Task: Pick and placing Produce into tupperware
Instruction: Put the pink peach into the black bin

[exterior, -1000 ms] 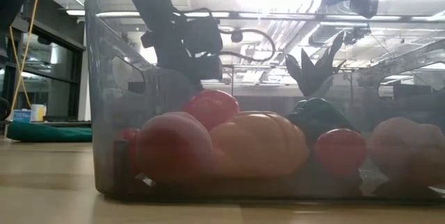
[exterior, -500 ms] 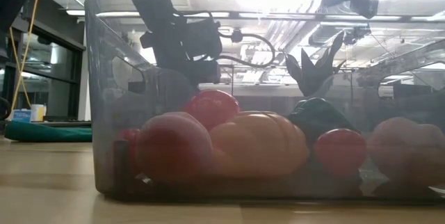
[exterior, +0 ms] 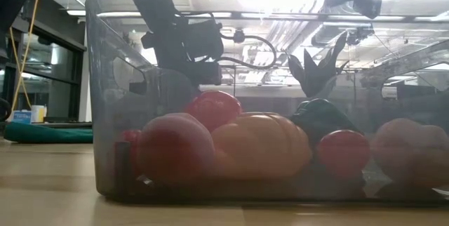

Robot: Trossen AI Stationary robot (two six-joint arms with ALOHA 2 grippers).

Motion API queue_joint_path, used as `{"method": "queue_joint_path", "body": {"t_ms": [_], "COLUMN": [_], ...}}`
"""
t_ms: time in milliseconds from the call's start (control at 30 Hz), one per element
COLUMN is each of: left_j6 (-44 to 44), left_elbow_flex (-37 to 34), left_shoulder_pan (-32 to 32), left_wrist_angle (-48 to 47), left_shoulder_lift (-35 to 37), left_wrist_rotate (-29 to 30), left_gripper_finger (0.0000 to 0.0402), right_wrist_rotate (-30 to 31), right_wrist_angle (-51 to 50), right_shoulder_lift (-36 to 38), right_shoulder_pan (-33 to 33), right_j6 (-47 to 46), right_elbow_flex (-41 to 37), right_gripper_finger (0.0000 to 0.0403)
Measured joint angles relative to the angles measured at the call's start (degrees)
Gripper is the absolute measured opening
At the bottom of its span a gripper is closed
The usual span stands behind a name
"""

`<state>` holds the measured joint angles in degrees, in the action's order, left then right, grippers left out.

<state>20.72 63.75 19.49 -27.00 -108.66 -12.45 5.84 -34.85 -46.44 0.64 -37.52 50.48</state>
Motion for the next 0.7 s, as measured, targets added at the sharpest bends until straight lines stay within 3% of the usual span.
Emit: {"method": "queue_joint_path", "body": {"t_ms": [333,700], "left_j6": [-1.8,-3.2], "left_elbow_flex": [0.0,3.4], "left_shoulder_pan": [0.0,0.0], "left_wrist_angle": [0.0,-0.2], "left_shoulder_lift": [0.0,0.0], "left_wrist_rotate": [-0.2,-0.9], "left_gripper_finger": [0.0146,0.0146], "right_wrist_rotate": [0.1,0.2], "right_wrist_angle": [0.0,0.0], "right_shoulder_lift": [0.0,0.0], "right_shoulder_pan": [0.0,0.0], "right_j6": [0.1,0.5], "right_elbow_flex": [0.0,0.0], "right_gripper_finger": [0.0156,0.0156]}}
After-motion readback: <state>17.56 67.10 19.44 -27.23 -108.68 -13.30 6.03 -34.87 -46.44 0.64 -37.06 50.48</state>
